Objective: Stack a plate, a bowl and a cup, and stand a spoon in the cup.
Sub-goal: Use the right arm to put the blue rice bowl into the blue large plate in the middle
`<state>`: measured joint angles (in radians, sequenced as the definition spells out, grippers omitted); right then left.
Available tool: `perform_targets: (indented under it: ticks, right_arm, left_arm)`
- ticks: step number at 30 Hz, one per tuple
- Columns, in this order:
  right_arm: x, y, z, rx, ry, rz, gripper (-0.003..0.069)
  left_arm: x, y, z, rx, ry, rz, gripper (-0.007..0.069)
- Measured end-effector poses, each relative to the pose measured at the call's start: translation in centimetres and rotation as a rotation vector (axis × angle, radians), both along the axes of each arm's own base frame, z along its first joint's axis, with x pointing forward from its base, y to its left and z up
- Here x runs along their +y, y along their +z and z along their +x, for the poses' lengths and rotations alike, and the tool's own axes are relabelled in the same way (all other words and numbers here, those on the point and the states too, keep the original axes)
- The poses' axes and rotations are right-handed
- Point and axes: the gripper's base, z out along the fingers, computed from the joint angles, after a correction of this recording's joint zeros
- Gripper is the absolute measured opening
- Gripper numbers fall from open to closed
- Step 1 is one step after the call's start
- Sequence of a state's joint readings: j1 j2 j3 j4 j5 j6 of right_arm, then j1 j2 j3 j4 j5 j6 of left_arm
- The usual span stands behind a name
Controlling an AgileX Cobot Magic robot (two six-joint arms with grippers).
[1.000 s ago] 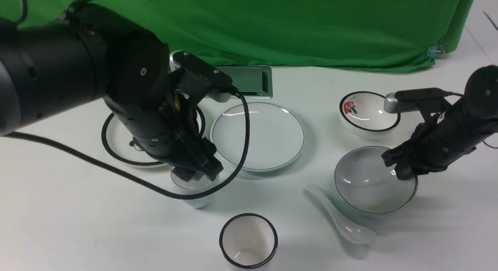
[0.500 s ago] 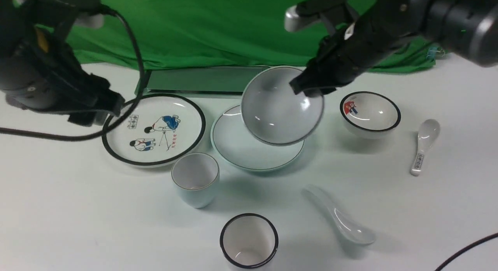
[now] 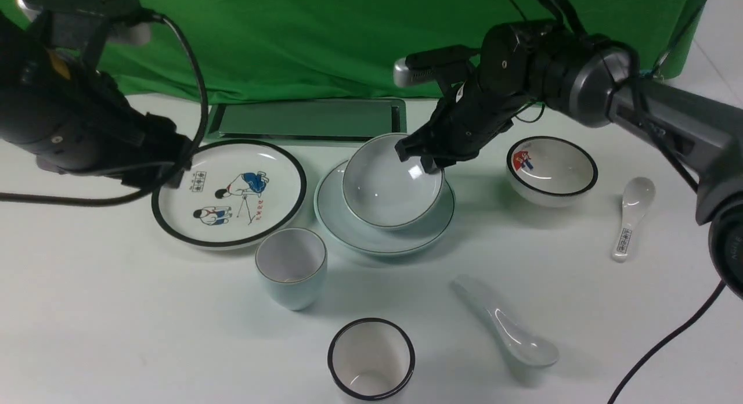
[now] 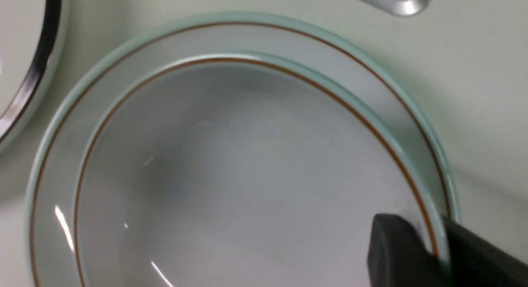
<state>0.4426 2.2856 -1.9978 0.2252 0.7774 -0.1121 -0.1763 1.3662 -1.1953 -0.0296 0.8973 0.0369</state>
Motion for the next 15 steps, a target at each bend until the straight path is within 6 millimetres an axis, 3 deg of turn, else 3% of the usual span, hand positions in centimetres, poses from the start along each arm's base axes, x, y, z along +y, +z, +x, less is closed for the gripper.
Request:
perform_targets:
  ticks: [4, 7, 13, 15]
  right_arm:
    - [0.5, -0.2, -0.1, 0.013, 0.000, 0.021, 0.0110]
    - [0.7, -0.5, -0.2, 0.024, 0.002, 0.020, 0.0167]
    - [-0.2, 0.4, -0.4, 0.056, 0.025, -0.020, 0.0423]
    - [-1.0, 2.5, -0.7, 0.053, 0.064, -0.049, 0.0503]
  left_arm:
    - [-0.3, -1.2, 0.5, 0.032, -0.017, -0.005, 0.0379]
    - [-0.6, -2.2, 1.1, 0.062, -0.020, -0.027, 0.0379]
    - [-2.2, -3.6, 1.9, 0.107, -0.093, -0.077, 0.0395]
    - [-4.2, -4.6, 2.0, 0.128, -0.165, -0.063, 0.0424]
